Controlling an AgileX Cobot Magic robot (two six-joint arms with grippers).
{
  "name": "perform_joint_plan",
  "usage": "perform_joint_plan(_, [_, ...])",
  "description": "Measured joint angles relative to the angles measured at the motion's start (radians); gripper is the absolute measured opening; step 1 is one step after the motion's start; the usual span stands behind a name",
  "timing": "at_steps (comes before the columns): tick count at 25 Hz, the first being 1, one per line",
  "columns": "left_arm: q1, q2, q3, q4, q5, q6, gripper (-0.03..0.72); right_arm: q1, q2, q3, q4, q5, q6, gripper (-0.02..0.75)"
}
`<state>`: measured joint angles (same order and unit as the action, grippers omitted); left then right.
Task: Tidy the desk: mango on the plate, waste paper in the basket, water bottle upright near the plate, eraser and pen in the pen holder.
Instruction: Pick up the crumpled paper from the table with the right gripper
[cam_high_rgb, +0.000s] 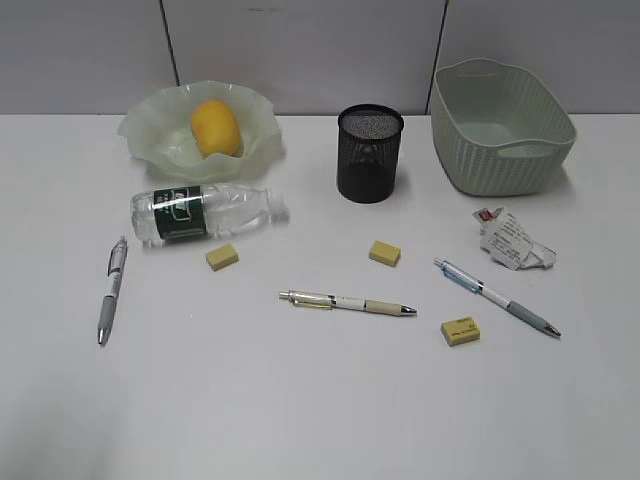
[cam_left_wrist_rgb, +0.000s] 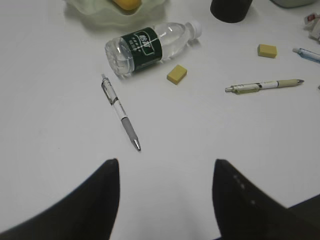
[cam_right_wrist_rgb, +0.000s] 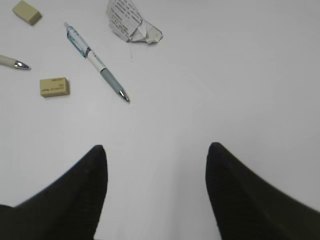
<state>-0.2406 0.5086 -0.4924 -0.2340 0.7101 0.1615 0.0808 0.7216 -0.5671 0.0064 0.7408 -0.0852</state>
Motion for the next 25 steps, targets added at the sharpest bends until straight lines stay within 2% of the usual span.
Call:
perform_joint_plan(6, [0.0,0.0,0.003,0.0,-0.013,0.0,0.444,0.0,0.258,-0.081,-0.006,-0.102,0.001,0.495])
perform_joint_plan(13, [0.0,-0.002,0.006,0.0,-0.022,0.0,0.439,0.0,0.551,-0.2,0.009,-0.311,0.001,0.495])
perform_joint_plan(18, [0.0,-0.002,0.006,0.0,-0.025,0.0,0.438,0.0,0.685,-0.216,0.106,-0.453,0.0,0.495])
perform_joint_plan(23, [0.0,-0.002,0.006,0.0,-0.03,0.0,0.438,0.013,0.791,-0.216,0.12,-0.517,-0.004,0.495])
perform_joint_plan(25, [0.0,-0.002,0.006,0.0,-0.031,0.0,0.438,0.044,0.829,-0.218,0.12,-0.528,-0.029,0.495])
